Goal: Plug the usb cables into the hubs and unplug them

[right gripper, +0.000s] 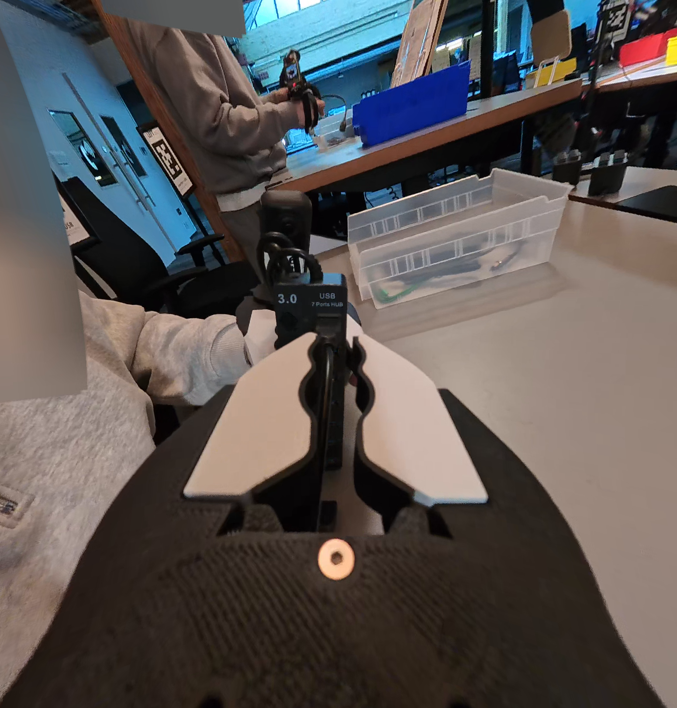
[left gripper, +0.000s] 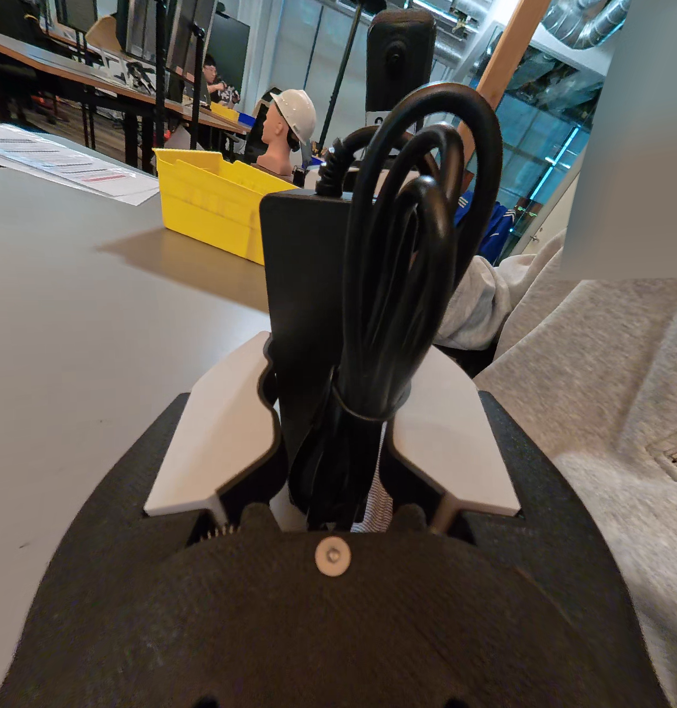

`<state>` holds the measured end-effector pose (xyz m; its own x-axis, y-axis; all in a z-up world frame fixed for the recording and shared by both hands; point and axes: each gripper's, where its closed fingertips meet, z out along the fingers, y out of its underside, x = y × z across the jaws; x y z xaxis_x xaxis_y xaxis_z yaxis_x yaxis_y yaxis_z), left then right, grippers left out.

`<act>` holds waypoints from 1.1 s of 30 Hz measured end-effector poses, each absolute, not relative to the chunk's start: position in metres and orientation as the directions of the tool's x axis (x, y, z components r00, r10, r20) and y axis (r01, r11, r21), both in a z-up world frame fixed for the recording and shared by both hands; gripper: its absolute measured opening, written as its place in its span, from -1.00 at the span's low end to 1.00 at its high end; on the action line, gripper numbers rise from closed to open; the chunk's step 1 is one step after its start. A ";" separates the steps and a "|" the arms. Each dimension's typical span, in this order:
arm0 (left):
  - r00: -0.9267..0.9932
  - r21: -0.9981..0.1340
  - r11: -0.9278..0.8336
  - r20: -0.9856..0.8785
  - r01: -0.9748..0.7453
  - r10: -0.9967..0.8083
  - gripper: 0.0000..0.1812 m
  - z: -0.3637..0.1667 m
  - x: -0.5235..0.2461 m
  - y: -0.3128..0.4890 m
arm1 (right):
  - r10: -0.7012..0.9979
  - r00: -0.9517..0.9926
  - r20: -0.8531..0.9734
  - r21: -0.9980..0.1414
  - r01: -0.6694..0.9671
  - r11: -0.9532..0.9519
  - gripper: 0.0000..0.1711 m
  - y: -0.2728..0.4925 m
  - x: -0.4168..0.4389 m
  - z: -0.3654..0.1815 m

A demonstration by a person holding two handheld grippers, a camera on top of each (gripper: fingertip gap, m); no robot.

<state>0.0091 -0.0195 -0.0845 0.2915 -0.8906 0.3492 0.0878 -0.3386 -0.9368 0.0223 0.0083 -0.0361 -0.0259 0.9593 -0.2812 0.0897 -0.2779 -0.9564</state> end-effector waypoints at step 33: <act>0.190 -0.863 -0.450 0.493 0.230 -0.849 -0.35 -0.071 0.006 -0.017 | 0.946 0.005 -0.323 -0.946 0.023 -0.323 -0.79 0.009 0.019 -0.030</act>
